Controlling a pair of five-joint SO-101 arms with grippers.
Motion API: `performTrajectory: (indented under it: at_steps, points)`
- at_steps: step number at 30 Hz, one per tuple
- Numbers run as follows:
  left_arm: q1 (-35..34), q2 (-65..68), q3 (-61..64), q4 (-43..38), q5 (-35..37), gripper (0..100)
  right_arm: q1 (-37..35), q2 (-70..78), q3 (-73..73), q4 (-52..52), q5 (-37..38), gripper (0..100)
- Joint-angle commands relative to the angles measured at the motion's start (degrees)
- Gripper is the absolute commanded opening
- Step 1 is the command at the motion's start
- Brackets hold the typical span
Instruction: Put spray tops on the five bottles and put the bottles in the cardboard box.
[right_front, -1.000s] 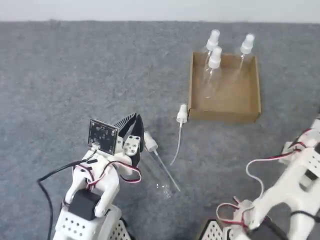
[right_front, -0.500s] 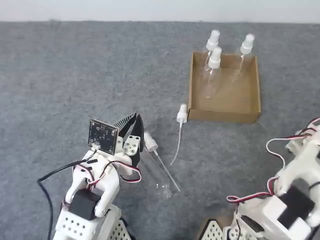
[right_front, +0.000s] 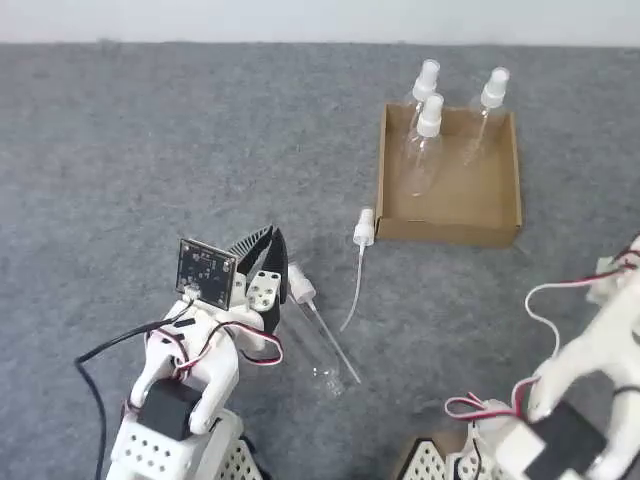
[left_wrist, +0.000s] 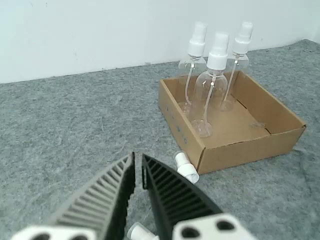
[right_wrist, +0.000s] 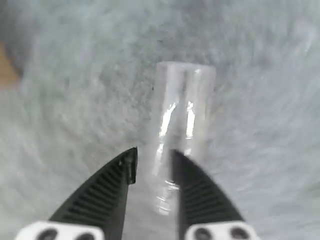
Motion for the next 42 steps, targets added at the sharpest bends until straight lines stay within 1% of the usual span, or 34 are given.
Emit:
performTrajectory:
  at_steps: [1, 4, 7, 10, 14, 18, 24, 32, 36, 39, 42]
  points:
    - [-0.44, -1.05, -0.48, -2.02, -0.26, 2, 5.58, -6.29, 3.08, 1.27, 24.0, 0.6]
    - [-0.44, -1.05, -0.48, -2.02, -0.26, 2, 11.47, -6.11, 6.42, -1.98, 33.85, 0.6]
    - [-0.44, -1.05, -0.22, -2.11, -0.26, 2, 15.52, -4.62, 9.41, -7.96, 36.66, 0.6]
    - [-0.35, -1.05, -0.13, -2.11, -0.26, 2, 15.78, -1.8, 11.08, -10.95, 37.19, 0.6]
    - [-0.35, -1.05, -0.13, -2.11, -0.26, 2, 11.47, 3.47, 11.25, -10.77, 36.75, 0.6]
    - [-0.35, -1.05, -0.13, -2.11, -0.26, 2, 5.93, 6.55, 11.16, -11.38, 30.86, 0.6]
    - [-0.35, -1.05, -0.13, -2.11, -0.26, 2, -3.47, 6.55, 11.16, -11.3, 24.62, 0.6]
    - [-0.35, -1.05, -0.13, -2.11, -0.26, 2, -15.34, 6.55, 11.16, -10.77, 18.37, 0.6]
    - [-0.35, -1.05, 0.13, -2.64, -0.26, 2, -17.63, 6.46, 11.16, -10.68, 17.93, 0.6]
    - [-0.35, -1.05, 1.01, -3.87, -0.26, 2, -17.19, 5.05, 9.85, -10.77, 18.11, 0.6]
    - [-0.35, -0.88, 1.63, -5.01, -0.26, 2, -15.34, 0.57, 7.91, -9.63, 18.11, 0.6]
